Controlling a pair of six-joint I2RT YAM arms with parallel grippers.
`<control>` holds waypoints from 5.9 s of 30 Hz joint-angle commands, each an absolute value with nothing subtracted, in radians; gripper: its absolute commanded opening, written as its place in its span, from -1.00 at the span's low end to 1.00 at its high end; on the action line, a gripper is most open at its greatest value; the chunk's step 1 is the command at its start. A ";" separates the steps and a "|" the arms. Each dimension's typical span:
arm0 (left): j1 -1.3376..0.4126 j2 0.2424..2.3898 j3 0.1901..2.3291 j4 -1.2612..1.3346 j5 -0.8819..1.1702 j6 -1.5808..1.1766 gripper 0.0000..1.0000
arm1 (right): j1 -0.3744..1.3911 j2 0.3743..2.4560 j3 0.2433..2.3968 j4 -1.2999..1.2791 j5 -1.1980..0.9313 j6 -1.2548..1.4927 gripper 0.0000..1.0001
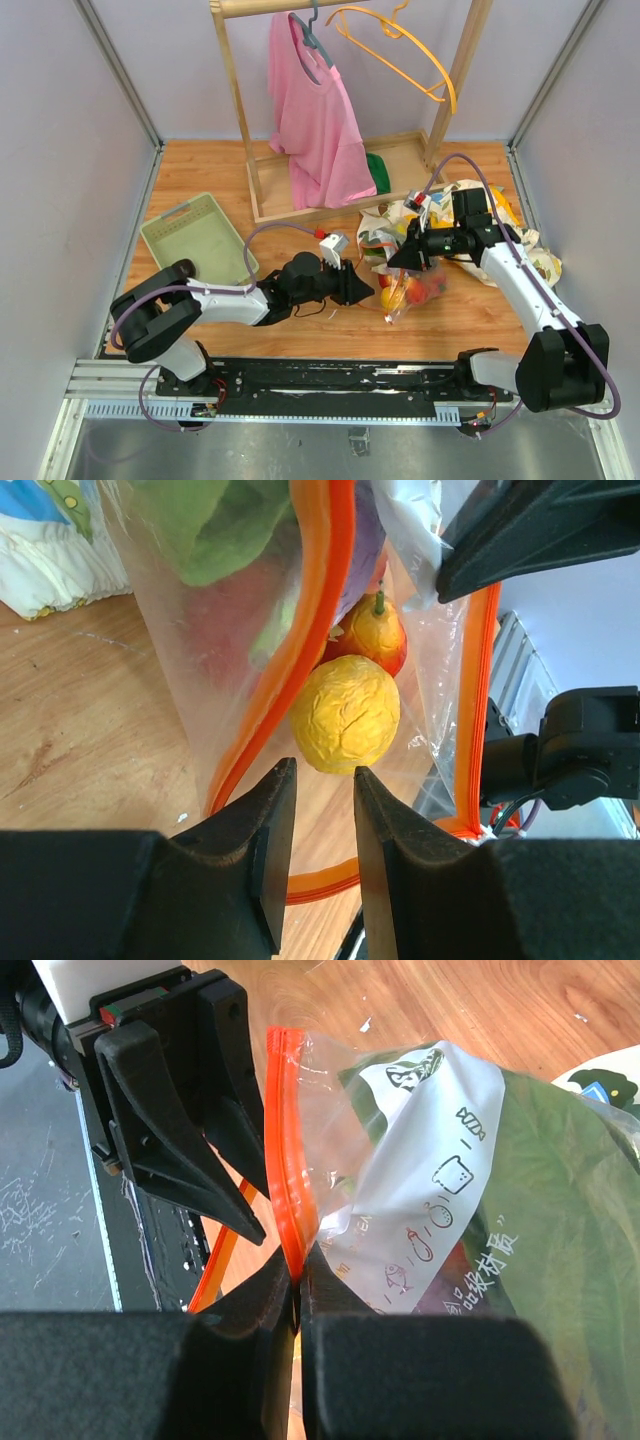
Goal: Open the zip-top bag and remove the fake food
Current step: Pick up the fake fruit from the zipper food storage bag.
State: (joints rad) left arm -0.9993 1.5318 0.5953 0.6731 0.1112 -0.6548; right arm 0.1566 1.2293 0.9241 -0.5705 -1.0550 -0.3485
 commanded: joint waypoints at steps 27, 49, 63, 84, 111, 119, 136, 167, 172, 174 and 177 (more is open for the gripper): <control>-1.003 1.749 0.633 0.847 0.219 -0.752 0.08 | 0.125 1.182 0.929 -1.358 -0.990 -1.790 0.27; -0.996 1.773 0.595 0.916 0.237 -0.807 0.14 | 0.242 1.242 0.747 -0.939 -0.812 -1.803 -0.41; -0.969 1.811 0.601 0.921 0.247 -0.834 0.16 | 0.298 1.243 0.684 -0.786 -0.763 -1.634 -0.41; -0.966 1.806 0.628 0.830 0.192 -0.843 0.29 | 0.309 1.249 0.750 -0.825 -0.855 -1.590 -0.38; -0.963 1.798 0.649 0.773 0.159 -0.873 0.41 | 0.370 1.341 0.726 -0.664 -0.773 -1.527 -0.27; -0.963 1.802 0.687 0.705 0.128 -0.868 0.45 | 0.385 1.380 0.739 -0.683 -0.800 -1.523 -0.49; -0.963 1.840 0.754 0.629 0.048 -0.815 0.37 | 0.385 1.404 0.784 -0.741 -0.830 -1.509 -0.75; -0.955 1.886 0.796 0.608 0.111 -0.790 0.17 | 0.378 1.471 0.840 -0.615 -0.765 -1.287 -0.82; -0.953 1.896 0.815 0.587 0.114 -0.787 0.22 | 0.379 1.481 0.848 -0.625 -0.775 -1.281 -0.82; -0.953 1.898 0.820 0.580 0.109 -0.784 0.21 | 0.379 1.483 0.848 -0.625 -0.773 -1.277 -0.82; -0.950 1.893 0.821 0.569 0.098 -0.784 0.08 | 0.378 1.479 0.847 -0.625 -0.770 -1.266 -0.82</control>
State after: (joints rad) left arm -0.9493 1.8553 0.7914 0.5911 0.1158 -0.8097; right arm 0.3447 1.4513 0.8471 -0.6258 -0.7368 -1.2953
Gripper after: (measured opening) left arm 0.618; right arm 0.091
